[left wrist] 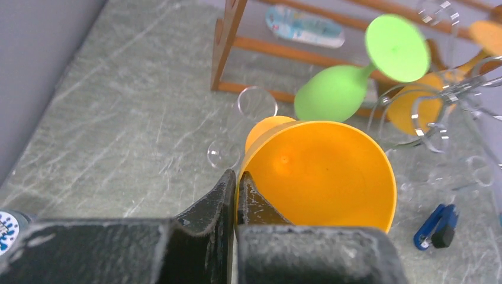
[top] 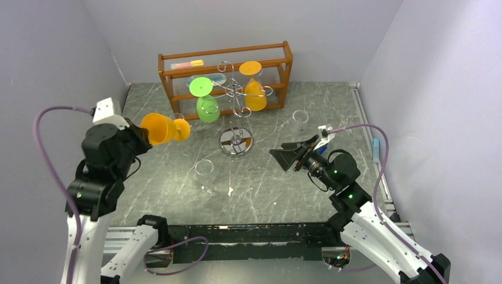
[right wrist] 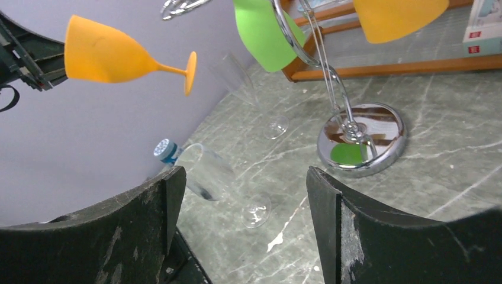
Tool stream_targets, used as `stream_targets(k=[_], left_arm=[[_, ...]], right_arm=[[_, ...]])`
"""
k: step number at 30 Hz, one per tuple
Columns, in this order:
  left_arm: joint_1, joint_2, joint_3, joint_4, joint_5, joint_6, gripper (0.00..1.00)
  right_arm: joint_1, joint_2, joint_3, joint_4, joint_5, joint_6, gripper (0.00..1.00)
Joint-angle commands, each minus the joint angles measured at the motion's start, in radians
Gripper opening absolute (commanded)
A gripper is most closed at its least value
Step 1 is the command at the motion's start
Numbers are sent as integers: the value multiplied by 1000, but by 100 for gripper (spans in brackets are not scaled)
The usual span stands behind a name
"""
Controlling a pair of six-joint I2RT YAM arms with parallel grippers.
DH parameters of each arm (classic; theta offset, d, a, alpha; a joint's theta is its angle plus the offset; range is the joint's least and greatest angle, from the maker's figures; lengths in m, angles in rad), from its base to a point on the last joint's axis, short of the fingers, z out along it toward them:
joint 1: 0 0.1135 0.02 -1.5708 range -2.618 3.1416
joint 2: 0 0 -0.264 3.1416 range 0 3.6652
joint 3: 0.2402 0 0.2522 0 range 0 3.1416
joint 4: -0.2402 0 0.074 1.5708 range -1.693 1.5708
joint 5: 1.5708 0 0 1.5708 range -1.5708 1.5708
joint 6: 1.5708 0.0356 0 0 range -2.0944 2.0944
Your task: Place the wine glass upside down on the wine glass rack
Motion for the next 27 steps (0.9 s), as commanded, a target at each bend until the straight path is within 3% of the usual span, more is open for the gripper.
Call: stream_targets(k=[1, 8, 13, 19, 22, 27], left_arm=[[8, -74, 73, 34, 45, 57, 5], [8, -177, 122, 227, 269, 96, 5], [8, -168, 161, 343, 474, 37, 5], [10, -132, 123, 645, 729, -251, 5], [17, -108, 62, 790, 781, -385, 5], [98, -45, -19, 1098, 931, -678, 5]], right_arm=[[7, -13, 29, 61, -34, 55, 79], [8, 4, 23, 164, -74, 190, 79], [10, 4, -10, 280, -101, 290, 79], [25, 3, -24, 320, -113, 310, 80], [34, 4, -33, 352, -114, 322, 81], [56, 3, -50, 379, -104, 329, 81]])
